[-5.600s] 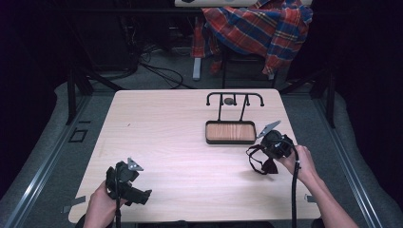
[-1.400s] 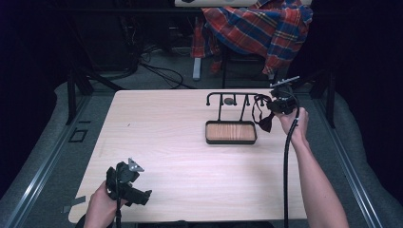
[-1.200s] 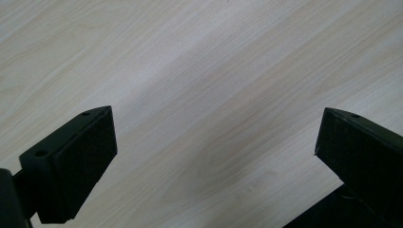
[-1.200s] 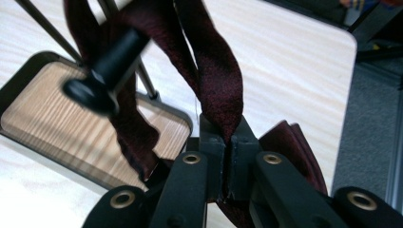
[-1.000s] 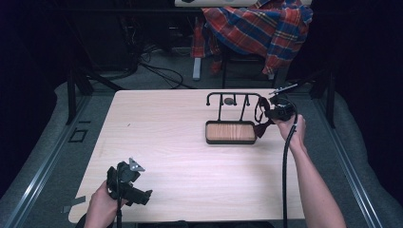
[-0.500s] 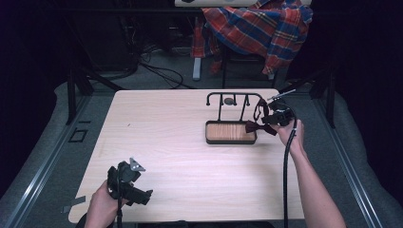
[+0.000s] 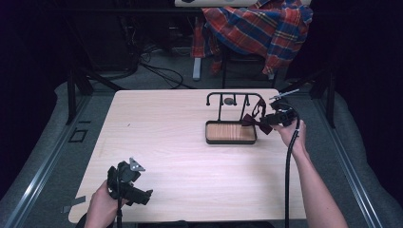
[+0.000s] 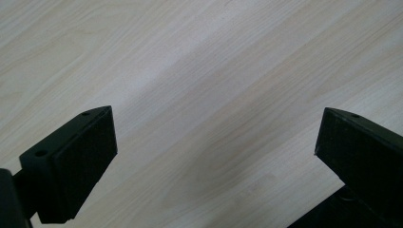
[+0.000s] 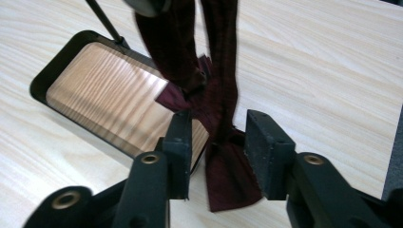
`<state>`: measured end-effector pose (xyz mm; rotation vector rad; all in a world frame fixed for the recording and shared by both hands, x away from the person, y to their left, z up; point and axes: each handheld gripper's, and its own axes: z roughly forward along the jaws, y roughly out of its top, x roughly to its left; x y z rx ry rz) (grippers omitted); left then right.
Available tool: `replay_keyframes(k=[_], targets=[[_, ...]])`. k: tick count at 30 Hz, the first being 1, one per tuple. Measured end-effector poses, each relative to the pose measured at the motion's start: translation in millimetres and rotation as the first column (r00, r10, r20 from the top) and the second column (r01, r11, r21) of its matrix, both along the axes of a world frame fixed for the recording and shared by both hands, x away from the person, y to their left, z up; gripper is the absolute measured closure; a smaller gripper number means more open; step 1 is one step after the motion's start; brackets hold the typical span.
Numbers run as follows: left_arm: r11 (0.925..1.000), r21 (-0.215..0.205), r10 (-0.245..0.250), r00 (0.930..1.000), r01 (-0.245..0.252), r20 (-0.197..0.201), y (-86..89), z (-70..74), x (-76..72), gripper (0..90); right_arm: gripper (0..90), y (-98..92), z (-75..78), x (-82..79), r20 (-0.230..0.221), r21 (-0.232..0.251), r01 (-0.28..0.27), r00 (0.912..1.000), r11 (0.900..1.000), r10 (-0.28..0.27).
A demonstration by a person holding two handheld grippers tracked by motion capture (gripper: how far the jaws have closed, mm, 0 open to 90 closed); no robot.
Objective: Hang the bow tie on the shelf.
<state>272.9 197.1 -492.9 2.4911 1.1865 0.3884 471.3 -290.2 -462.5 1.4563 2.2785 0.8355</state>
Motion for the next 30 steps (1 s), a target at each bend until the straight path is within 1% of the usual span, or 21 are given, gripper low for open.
replay_keyframes(k=[4, 6, 11, 13, 15, 17, 18, 20, 21, 22, 23, 24, 25, 27, 28, 29, 30], targets=[[1.0, -0.001, -0.002, 1.0, 0.002, 0.0, 0.3, 0.4, -0.2, 0.1, 54.7, -0.6, 4.5, -4.7, -0.011, 0.009, -0.019, 0.9998, 1.0, 0.019], [1.0, -0.001, -0.001, 1.0, 0.001, -0.001, 0.3, 0.4, -0.1, 0.1, 51.8, -1.3, 7.8, -9.0, -0.003, 0.003, -0.031, 0.9995, 1.0, 0.031], [1.0, 0.001, -0.002, 1.0, 0.002, 0.002, -0.3, 0.1, -0.1, 0.1, 47.2, -4.9, 16.8, -20.0, -0.001, -0.002, -0.054, 0.9986, 0.999, 0.054], [1.0, 0.001, -0.002, 1.0, 0.002, 0.002, -0.4, 0.1, -0.2, 0.1, 44.9, -6.2, 19.0, -23.6, -0.019, 0.007, -0.076, 0.9969, 0.997, 0.076], [1.0, 0.001, -0.002, 1.0, 0.002, 0.002, -0.3, 0.1, -0.3, 0.1, 43.7, -5.8, 20.6, -28.7, -0.019, -0.003, -0.091, 0.9957, 0.996, 0.091], [1.0, 0.001, 0.0, 1.0, 0.0, 0.0, -0.3, 0.0, 0.1, 0.1, 41.8, -5.4, 22.0, -34.1, -0.031, -0.022, -0.113, 0.9932, 0.993, 0.112], [1.0, 0.002, 0.0, 1.0, 0.0, -0.001, -0.3, 0.0, 0.2, 0.1, 41.2, -4.4, 22.1, -36.8, -0.026, -0.019, -0.117, 0.9928, 0.993, 0.117], [1.0, 0.003, -0.001, 1.0, 0.001, -0.002, -0.5, 0.1, 0.3, 0.1, 40.0, -3.5, 23.2, -41.1, -0.029, -0.032, -0.127, 0.9916, 0.991, 0.126], [1.0, 0.003, -0.001, 1.0, 0.001, -0.003, -0.4, 0.1, 0.3, 0.1, 39.1, -2.6, 23.6, -43.4, -0.025, -0.028, -0.131, 0.9911, 0.991, 0.131], [1.0, 0.002, -0.001, 1.0, 0.001, -0.003, -0.4, 0.1, 0.3, 0.1, 38.4, -2.7, 24.9, -45.7, -0.03, -0.036, -0.143, 0.9894, 0.989, 0.142], [1.0, 0.002, -0.001, 1.0, 0.001, -0.002, -0.3, 0.1, 0.2, 0.1, 37.7, -1.6, 25.6, -48.2, -0.029, -0.032, -0.148, 0.9887, 0.988, 0.147], [1.0, 0.0, 0.0, 1.0, 0.0, -0.001, -0.3, 0.0, 0.1, 0.1, 37.1, -0.7, 26.9, -51.0, -0.03, -0.041, -0.153, 0.9879, 0.987, 0.152], [1.0, 0.0, -0.001, 1.0, 0.001, -0.001, -0.3, 0.0, 0.1, 0.1, 36.4, 1.0, 27.3, -53.8, -0.026, -0.038, -0.158, 0.9873, 0.987, 0.157], [1.0, 0.0, -0.001, 1.0, 0.001, -0.001, -0.3, 0.0, 0.1, 0.1, 35.4, 3.0, 29.1, -59.8, -0.028, -0.059, -0.179, 0.9837, 0.982, 0.178], [1.0, 0.001, -0.001, 1.0, 0.001, -0.002, -0.3, 0.1, 0.2, 0.1, 35.0, 4.1, 29.5, -62.4, -0.03, -0.06, -0.181, 0.9834, 0.982, 0.179], [1.0, 0.001, -0.001, 1.0, 0.001, -0.002, -0.3, 0.1, 0.2, 0.1, 35.0, 5.2, 29.7, -66.1, -0.032, -0.061, -0.197, 0.9802, 0.978, 0.195], [1.0, 0.002, -0.001, 1.0, 0.001, -0.002, -0.4, 0.1, 0.2, 0.1, 35.0, 6.2, 29.7, -68.6, -0.03, -0.062, -0.202, 0.9792, 0.977, 0.201]])
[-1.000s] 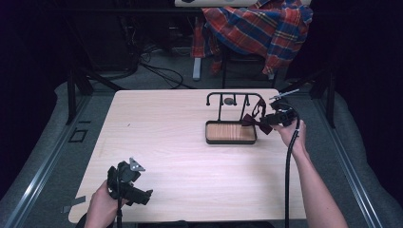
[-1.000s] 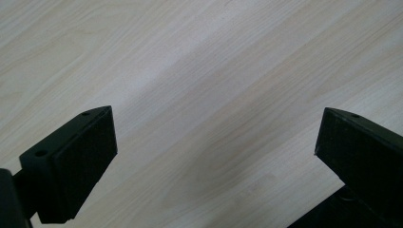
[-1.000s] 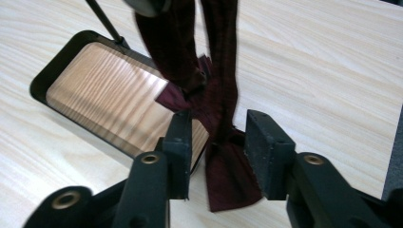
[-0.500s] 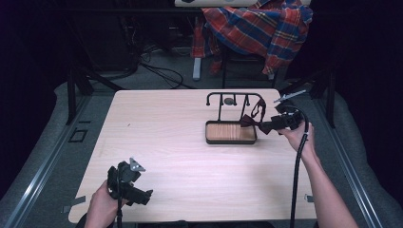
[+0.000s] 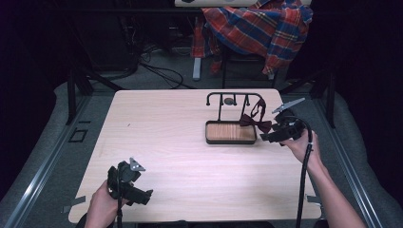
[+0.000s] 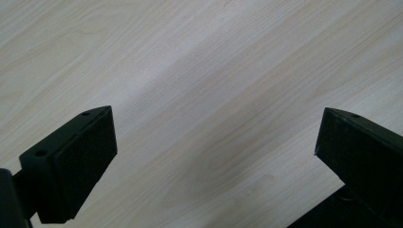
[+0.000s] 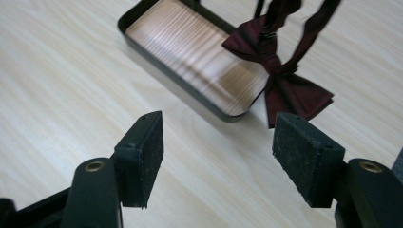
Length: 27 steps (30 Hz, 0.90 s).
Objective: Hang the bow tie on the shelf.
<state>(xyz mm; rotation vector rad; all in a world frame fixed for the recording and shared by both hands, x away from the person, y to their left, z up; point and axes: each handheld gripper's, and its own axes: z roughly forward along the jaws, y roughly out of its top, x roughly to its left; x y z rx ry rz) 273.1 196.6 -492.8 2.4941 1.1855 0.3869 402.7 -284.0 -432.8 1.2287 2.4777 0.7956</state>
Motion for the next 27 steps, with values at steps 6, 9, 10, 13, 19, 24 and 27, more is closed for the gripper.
replay_keyframes(k=[6, 9, 10, 13, 19, 24, 27], targets=[[1.0, 0.002, 0.001, 1.0, -0.001, -0.002, -0.6, -0.3, 0.3, 0.1, 32.8, 7.2, -2.3, -17.2, 0.003, -0.018, -0.054, 0.9985, 0.998, 0.055], [1.0, 0.004, 0.001, 1.0, -0.001, -0.003, -0.9, -0.6, 0.3, 0.1, 31.5, 10.0, -4.1, -24.1, -0.006, -0.019, -0.071, 0.9974, 0.997, 0.071], [1.0, 0.004, 0.002, 1.0, -0.002, -0.003, -0.8, -0.4, 0.3, 0.1, 31.2, 11.2, -5.4, -27.0, -0.005, -0.017, -0.077, 0.997, 0.997, 0.077], [1.0, 0.006, 0.002, 1.0, -0.002, -0.003, -1.0, -0.4, 0.3, 0.1, 29.0, 14.8, -8.8, -33.1, -0.031, -0.032, -0.095, 0.9951, 0.995, 0.094], [1.0, 0.01, 0.002, 1.0, -0.002, -0.004, -1.4, -0.4, 0.1, 0.1, 24.7, 21.8, -17.7, -44.3, -0.071, -0.055, -0.128, 0.9897, 0.99, 0.124], [1.0, 0.01, 0.0, 1.0, 0.0, -0.003, -1.4, -0.5, 0.1, 0.1, 22.9, 26.2, -23.8, -54.6, -0.081, -0.058, -0.148, 0.9864, 0.987, 0.144], [0.9999, 0.011, 0.002, 1.0, -0.002, -0.002, -1.5, -0.9, 0.2, 0.1, 21.2, 29.7, -31.1, -60.5, -0.098, -0.068, -0.166, 0.9825, 0.984, 0.159]])
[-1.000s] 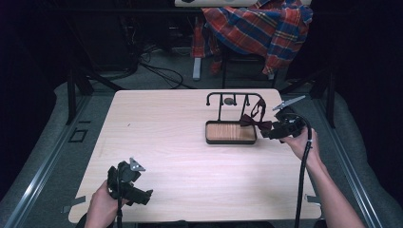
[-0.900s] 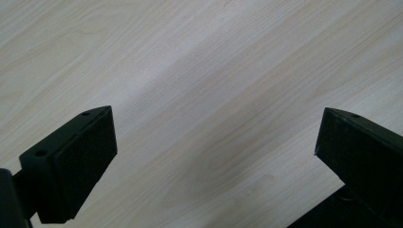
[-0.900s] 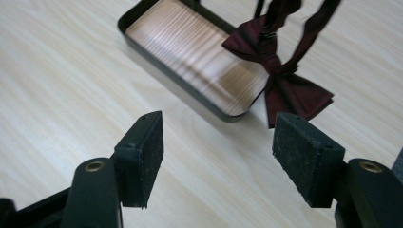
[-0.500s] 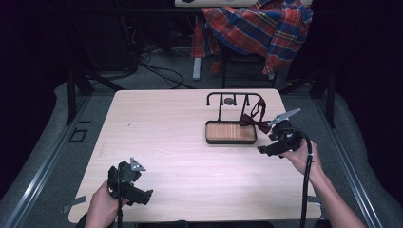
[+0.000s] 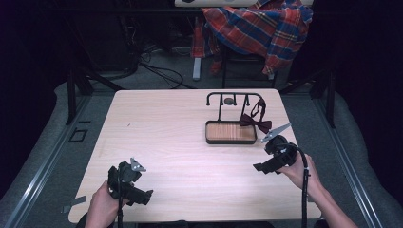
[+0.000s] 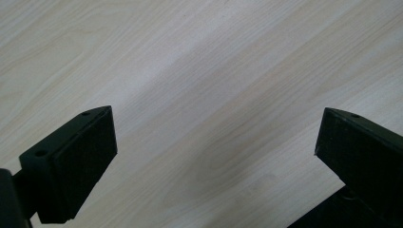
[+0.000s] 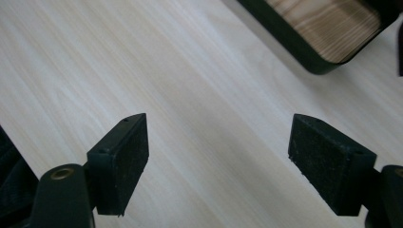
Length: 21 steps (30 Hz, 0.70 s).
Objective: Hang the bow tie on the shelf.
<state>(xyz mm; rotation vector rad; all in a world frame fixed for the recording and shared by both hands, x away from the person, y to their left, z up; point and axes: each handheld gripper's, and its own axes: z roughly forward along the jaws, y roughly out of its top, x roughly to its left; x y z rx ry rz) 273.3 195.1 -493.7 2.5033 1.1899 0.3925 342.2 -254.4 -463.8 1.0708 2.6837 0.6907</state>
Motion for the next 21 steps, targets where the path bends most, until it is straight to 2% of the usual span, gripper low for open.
replay_keyframes(k=[8, 9, 15, 16, 21], targets=[[1.0, -0.005, 0.001, 1.0, -0.001, -0.004, 1.0, 0.1, 0.7, 0.1, 18.8, 11.8, -14.5, -9.0, -0.046, -0.032, -0.052, 0.9976, 0.998, 0.051], [1.0, -0.004, 0.001, 1.0, -0.001, -0.004, 0.8, -0.2, 0.7, 0.1, 18.7, 13.1, -15.6, -10.4, -0.051, -0.023, -0.049, 0.9975, 0.999, 0.048], [1.0, -0.006, 0.003, 1.0, -0.003, -0.001, 0.8, -0.1, 0.6, 0.1, 15.8, 14.5, -23.0, -16.2, -0.092, -0.037, -0.037, 0.9952, 0.999, 0.034], [1.0, -0.005, 0.002, 1.0, -0.002, -0.003, 0.7, 0.1, 0.6, 0.1, 15.7, 14.5, -24.9, -17.0, -0.098, -0.024, -0.035, 0.9947, 0.999, 0.033], [1.0, -0.007, 0.005, 1.0, -0.005, -0.002, 1.3, 0.3, 0.3, 0.1, 15.2, 13.8, -28.5, -20.8, -0.109, -0.034, -0.041, 0.9933, 0.999, 0.037]])
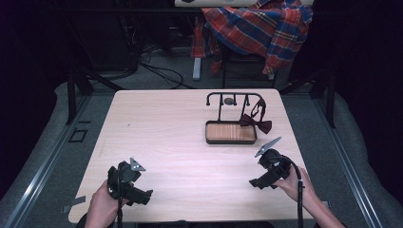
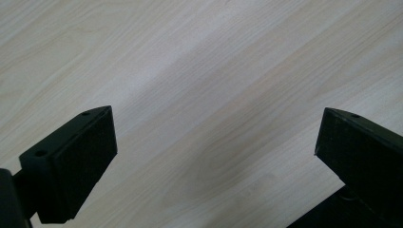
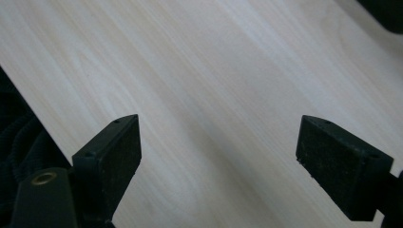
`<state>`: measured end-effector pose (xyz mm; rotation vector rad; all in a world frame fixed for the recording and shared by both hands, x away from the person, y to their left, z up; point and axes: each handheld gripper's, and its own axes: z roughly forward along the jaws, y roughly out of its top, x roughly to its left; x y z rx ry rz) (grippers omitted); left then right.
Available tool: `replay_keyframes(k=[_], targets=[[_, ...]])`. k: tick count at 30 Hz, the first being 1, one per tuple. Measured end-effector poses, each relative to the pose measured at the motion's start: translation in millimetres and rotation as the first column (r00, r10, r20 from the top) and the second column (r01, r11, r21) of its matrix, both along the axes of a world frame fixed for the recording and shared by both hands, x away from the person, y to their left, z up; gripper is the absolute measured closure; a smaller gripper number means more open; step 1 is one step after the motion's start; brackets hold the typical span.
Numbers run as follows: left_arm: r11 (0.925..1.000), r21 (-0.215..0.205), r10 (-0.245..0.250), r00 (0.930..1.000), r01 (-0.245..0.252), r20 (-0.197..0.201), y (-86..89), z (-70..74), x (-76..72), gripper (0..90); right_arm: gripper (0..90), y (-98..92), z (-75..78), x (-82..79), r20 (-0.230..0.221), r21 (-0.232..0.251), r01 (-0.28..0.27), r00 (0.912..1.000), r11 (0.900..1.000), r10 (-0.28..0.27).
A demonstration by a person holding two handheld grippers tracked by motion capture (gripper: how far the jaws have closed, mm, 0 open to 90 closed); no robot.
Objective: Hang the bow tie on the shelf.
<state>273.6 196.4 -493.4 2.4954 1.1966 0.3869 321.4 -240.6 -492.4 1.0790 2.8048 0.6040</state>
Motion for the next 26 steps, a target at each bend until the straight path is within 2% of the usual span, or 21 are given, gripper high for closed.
replay_keyframes(k=[2, 4, 5, 10, 20, 21, 26], targets=[[1.0, 0.002, -0.003, 1.0, 0.003, -0.003, -0.1, -0.5, 0.5, 0.1, 15.1, 0.7, -3.4, -4.5, -0.013, 0.007, -0.007, 0.9999, 1.0, 0.007], [1.0, 0.0, -0.003, 1.0, 0.003, -0.003, 0.1, -0.4, 0.7, 0.1, 14.9, 0.2, -5.7, -7.7, -0.015, -0.012, -0.018, 0.9997, 1.0, 0.018], [1.0, -0.001, -0.003, 1.0, 0.003, -0.004, 0.3, -0.4, 1.0, 0.1, 14.7, 0.1, -7.0, -8.8, -0.017, -0.003, -0.016, 0.9997, 1.0, 0.016], [1.0, -0.003, -0.003, 1.0, 0.003, -0.003, 0.1, 0.3, 0.7, 0.1, 14.3, -1.2, -9.8, -7.2, -0.027, -0.013, -0.021, 0.9994, 1.0, 0.021], [1.0, -0.008, -0.002, 1.0, 0.002, -0.001, 0.8, 0.7, 0.5, 0.1, 14.0, -4.8, -8.1, -6.5, -0.01, -0.033, -0.005, 0.9999, 0.999, 0.005], [1.0, -0.008, -0.003, 1.0, 0.003, -0.002, 0.9, 0.7, 0.6, 0.1, 14.0, -4.8, -8.1, -6.2, -0.011, -0.021, -0.003, 0.9999, 1.0, 0.003], [1.0, -0.009, -0.003, 1.0, 0.003, -0.004, 1.1, 0.5, 1.3, 0.1, 14.2, -6.1, -7.1, -5.4, 0.0, -0.022, 0.01, 0.9999, 1.0, -0.01]])
